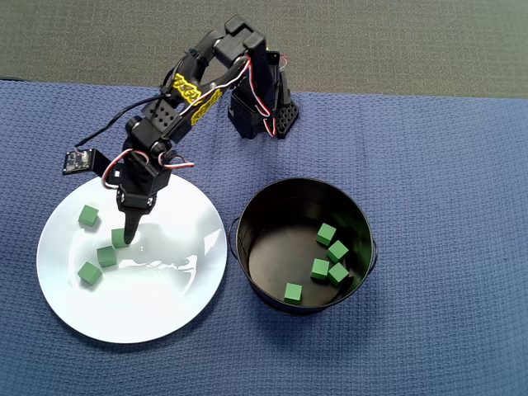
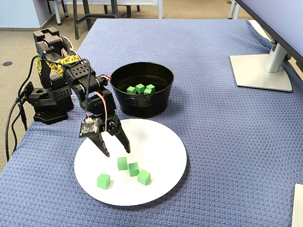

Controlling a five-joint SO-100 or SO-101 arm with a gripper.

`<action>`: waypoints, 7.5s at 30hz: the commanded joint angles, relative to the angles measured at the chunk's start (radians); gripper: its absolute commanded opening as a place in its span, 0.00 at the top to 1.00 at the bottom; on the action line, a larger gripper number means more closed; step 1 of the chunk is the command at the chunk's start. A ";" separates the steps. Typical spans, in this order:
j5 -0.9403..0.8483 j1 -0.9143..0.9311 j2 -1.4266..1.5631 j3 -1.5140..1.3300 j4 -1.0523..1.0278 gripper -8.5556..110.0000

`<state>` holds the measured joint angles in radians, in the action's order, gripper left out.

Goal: Pick up the green cubes from the white plate and place them in the black recipient

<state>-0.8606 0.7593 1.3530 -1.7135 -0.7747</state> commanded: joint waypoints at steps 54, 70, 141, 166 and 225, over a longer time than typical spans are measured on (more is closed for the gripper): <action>0.747 -0.459 0.822 -0.094 -0.239 0.93; 0.758 -0.991 0.917 -0.186 -0.302 0.58; 0.249 0.178 -0.456 0.723 -0.272 0.93; 0.704 -0.163 0.640 0.245 -0.466 0.93; -0.077 -0.064 -0.264 0.459 -0.209 0.80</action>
<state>-0.9587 0.7087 1.1106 -1.3775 -0.9710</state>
